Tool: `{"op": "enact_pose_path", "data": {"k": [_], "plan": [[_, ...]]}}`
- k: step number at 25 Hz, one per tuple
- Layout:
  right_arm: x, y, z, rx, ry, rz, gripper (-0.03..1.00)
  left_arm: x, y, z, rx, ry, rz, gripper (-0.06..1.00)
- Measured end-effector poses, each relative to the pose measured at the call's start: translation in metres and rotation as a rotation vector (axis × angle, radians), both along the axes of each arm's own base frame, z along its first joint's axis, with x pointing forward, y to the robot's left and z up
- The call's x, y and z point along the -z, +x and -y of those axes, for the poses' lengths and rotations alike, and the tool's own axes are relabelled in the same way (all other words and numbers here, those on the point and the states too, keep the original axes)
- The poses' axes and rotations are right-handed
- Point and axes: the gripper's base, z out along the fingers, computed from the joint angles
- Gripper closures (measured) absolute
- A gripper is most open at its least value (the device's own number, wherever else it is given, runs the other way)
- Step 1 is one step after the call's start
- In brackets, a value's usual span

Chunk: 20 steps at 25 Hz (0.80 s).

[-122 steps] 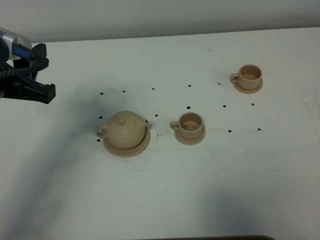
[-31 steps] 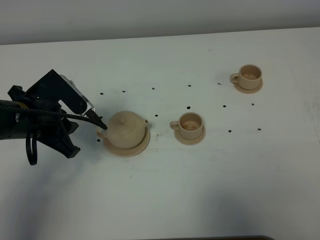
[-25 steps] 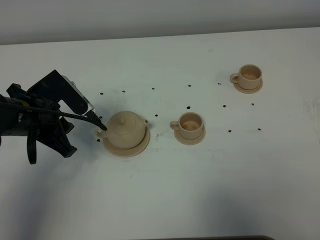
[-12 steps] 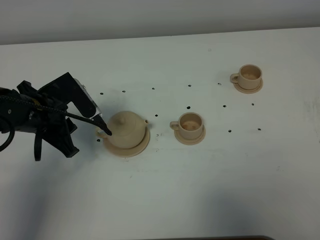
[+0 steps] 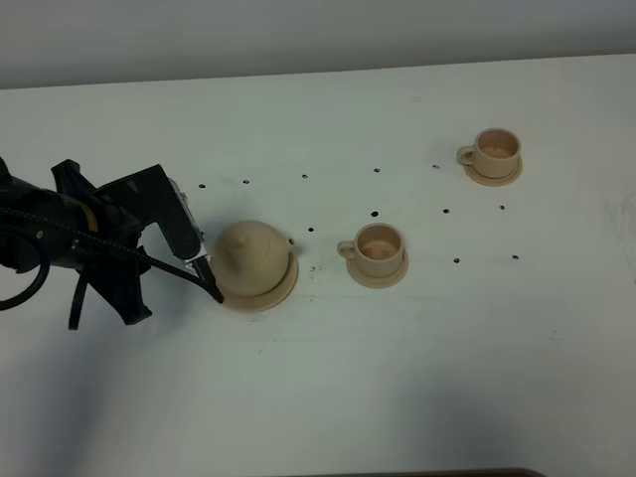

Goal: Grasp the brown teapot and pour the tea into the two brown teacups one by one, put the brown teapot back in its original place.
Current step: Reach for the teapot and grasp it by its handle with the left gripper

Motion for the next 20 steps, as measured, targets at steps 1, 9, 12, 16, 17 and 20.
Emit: {"op": "enact_pose_path", "data": {"k": [1, 9, 12, 16, 17, 20], "plan": [[0.000, 0.000, 0.000, 0.000, 0.000, 0.000, 0.55, 0.001, 0.000, 0.001, 0.002, 0.002, -0.001, 0.56], [0.000, 0.000, 0.000, 0.000, 0.000, 0.000, 0.55, 0.001, 0.002, 0.010, -0.012, -0.005, 0.039, 0.56], [0.000, 0.000, 0.000, 0.000, 0.000, 0.000, 0.55, 0.004, 0.002, 0.011, -0.029, -0.005, 0.037, 0.56], [0.000, 0.000, 0.000, 0.000, 0.000, 0.000, 0.55, 0.009, 0.002, 0.014, -0.039, -0.007, 0.020, 0.58], [0.000, 0.000, 0.000, 0.000, 0.000, 0.000, 0.55, 0.010, 0.002, 0.015, -0.037, -0.005, 0.018, 0.58], [0.000, 0.000, 0.000, 0.000, 0.000, 0.000, 0.55, 0.009, 0.001, 0.018, -0.030, 0.006, 0.009, 0.60]]}}
